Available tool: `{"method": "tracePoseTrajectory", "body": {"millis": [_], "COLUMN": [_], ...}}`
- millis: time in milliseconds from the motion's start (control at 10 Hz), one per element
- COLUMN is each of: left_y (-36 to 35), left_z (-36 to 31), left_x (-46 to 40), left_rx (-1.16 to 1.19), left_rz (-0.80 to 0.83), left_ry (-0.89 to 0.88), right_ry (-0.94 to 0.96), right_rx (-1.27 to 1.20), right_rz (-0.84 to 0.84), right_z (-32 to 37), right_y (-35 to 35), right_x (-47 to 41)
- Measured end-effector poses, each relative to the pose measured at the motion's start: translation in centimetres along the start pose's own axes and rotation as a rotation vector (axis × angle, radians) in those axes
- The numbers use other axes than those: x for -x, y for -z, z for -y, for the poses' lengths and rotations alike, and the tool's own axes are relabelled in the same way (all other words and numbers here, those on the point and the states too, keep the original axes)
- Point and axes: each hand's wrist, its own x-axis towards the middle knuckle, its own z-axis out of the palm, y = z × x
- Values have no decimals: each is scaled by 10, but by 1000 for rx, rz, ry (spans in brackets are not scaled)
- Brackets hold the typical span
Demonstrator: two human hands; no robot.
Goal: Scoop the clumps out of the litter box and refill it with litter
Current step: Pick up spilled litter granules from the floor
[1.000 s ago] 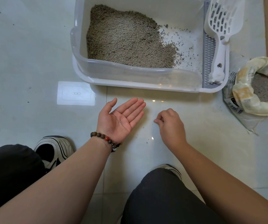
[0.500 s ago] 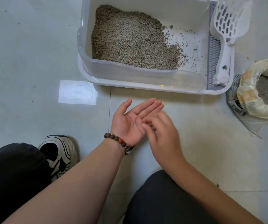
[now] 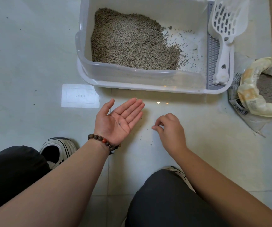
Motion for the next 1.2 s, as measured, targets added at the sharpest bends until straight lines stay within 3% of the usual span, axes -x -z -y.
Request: {"method": "tracePoseTrajectory", "body": {"millis": [500,600,700,800,1000,1100,1200], "left_y": [-4,-4,-7,-14,-25,-25,-21], "left_z": [1,4,8,14,16,11,4], "left_x": [3,2,2,1,1,2,4], "left_rx": [1,7,15,7,3,1,11], "left_rz": [-15,-15,14,49,104,102,77], "left_ry": [3,10,23,39,51,38,8], "right_ry": [33,-7,109,228,315,233,17], "right_rx": [115,-39,-200,-279,-230,-275,-239], "right_rz": [-75,-105,-165,-115,-133,-218,-241], "right_z": [-2,9,39,71,82,64,30], "right_y": [-7,3,18,22,31,51,54], "right_x": [4,10,22,30,28,28,27]}}
